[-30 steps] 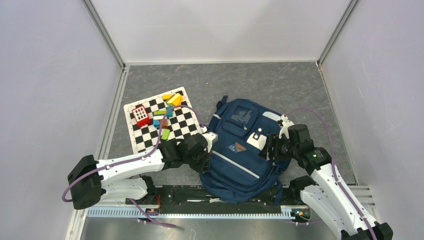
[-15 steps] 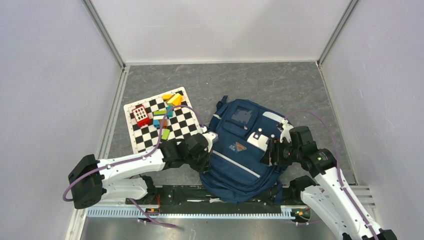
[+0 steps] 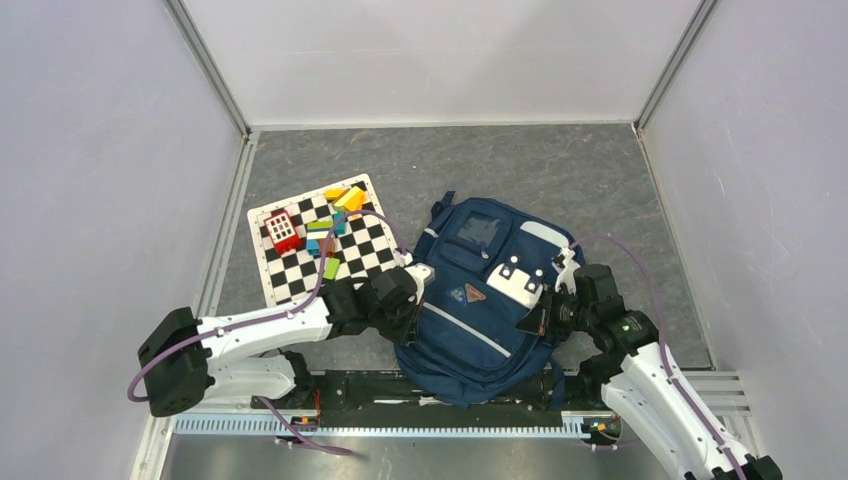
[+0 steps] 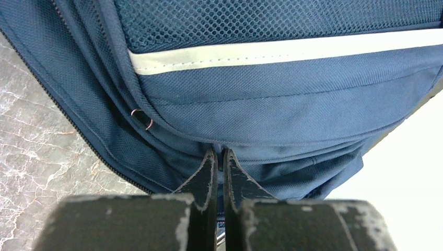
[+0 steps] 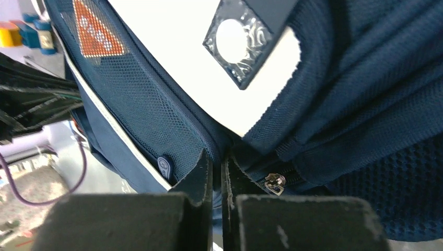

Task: Pack the student bag
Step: Zip the student bag at the center of the board.

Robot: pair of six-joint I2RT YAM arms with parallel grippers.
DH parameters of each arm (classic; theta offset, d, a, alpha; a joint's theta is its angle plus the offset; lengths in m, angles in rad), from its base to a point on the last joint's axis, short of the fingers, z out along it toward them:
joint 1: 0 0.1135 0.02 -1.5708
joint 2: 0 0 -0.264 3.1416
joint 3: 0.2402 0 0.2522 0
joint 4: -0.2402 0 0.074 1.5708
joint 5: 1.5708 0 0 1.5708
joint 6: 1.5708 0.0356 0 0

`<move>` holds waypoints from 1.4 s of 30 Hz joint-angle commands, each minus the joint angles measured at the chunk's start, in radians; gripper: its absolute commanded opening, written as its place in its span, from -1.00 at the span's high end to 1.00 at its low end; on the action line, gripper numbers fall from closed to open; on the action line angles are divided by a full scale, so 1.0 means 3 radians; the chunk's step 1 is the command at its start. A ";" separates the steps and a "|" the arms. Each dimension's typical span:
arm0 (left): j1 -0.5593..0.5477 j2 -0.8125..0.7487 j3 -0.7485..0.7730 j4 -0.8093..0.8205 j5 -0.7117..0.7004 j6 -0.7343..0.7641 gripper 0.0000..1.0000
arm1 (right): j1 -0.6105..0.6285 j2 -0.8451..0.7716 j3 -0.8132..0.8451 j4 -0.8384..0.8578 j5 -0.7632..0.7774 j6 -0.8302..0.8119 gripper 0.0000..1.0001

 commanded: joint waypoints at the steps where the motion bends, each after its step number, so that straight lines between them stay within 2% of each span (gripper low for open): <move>1: -0.0052 0.0054 0.0230 0.0563 0.0333 -0.0284 0.96 | 0.0095 -0.0098 -0.0168 0.1138 -0.0098 0.0623 1.00; 7: -0.0088 -0.0004 0.0231 0.0553 0.0406 -0.0403 0.96 | 0.0148 0.0079 -0.0208 0.1731 0.0448 0.0959 1.00; 11: -0.0117 -0.0068 0.0259 0.0487 0.0406 -0.0489 0.96 | 0.0195 0.0255 -0.0041 0.1965 0.0736 0.1034 1.00; 17: -0.0167 -0.0047 0.0436 0.0201 0.0171 -0.0787 0.96 | 0.0245 0.0489 0.0269 0.1970 0.0983 0.0956 1.00; 24: -0.0323 -0.0118 0.0566 0.0134 -0.0049 -0.1229 0.96 | 0.0347 0.0425 0.0184 0.1931 0.1333 0.0975 1.00; 33: -0.0579 0.0294 0.0751 0.0308 -0.0185 -0.1413 0.96 | 0.0535 0.0444 -0.0049 0.2115 0.1730 0.1145 1.00; 42: -0.0853 0.0793 0.0968 0.0582 -0.0520 -0.1540 0.96 | 0.0795 0.0743 0.0016 0.2334 0.1954 0.1166 1.00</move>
